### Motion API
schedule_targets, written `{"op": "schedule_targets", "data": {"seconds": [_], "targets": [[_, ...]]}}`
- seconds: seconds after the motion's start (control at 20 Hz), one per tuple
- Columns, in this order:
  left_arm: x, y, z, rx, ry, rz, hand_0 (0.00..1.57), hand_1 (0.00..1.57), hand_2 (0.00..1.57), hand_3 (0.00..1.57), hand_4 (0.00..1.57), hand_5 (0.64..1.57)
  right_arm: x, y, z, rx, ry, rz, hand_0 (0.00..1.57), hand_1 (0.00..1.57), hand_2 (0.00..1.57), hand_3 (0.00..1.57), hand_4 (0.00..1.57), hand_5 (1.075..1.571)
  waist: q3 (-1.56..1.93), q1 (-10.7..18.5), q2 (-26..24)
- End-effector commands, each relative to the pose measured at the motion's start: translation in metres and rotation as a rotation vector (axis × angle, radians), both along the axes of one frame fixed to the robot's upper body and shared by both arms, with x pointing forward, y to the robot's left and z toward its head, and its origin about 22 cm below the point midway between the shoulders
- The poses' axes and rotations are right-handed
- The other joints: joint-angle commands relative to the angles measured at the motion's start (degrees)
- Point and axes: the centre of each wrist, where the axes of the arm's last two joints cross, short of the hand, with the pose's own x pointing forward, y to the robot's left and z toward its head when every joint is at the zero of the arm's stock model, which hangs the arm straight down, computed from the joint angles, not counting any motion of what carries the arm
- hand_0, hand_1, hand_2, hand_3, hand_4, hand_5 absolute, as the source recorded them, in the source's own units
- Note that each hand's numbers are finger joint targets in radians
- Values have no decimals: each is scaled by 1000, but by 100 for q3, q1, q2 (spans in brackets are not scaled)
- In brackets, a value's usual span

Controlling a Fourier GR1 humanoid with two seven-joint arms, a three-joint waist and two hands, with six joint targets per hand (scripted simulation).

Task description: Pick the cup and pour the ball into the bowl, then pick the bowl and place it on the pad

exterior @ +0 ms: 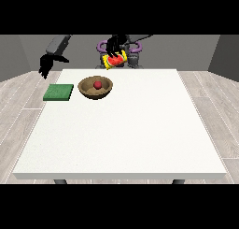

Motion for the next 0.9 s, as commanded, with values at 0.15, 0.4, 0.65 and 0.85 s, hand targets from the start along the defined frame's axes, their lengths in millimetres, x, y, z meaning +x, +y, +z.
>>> {"op": "schedule_targets", "data": {"seconds": [0.15, 0.4, 0.65, 0.85], "targets": [[20, 70, 26, -534, 56, 70, 401, 401, 1571, 1571, 1001, 1570, -14, -17, -4, 20, 38, -96, 0, 0, 0, 0, 470, 1557, -13, 762, -49], [24, 101, 20, -850, 201, 25, 1270, 1270, 1571, 1571, 971, 1554, 5, -15, 21, 16, -57, -116, 0, 0, 0, 0, 298, 1559, -15, 909, 699], [38, 122, 37, -1180, 273, -37, 1081, 1081, 1089, 905, 821, 1549, 20, 12, 20, 64, -108, -63, 0, 0, 0, 0, 305, 1569, -12, 635, 1314], [38, 127, 29, -1391, 320, -131, 287, 287, 0, 0, 832, 1559, 39, 40, 29, 82, -136, -10, 0, 0, 0, 0, 393, 1570, -12, 459, 1591]]}}
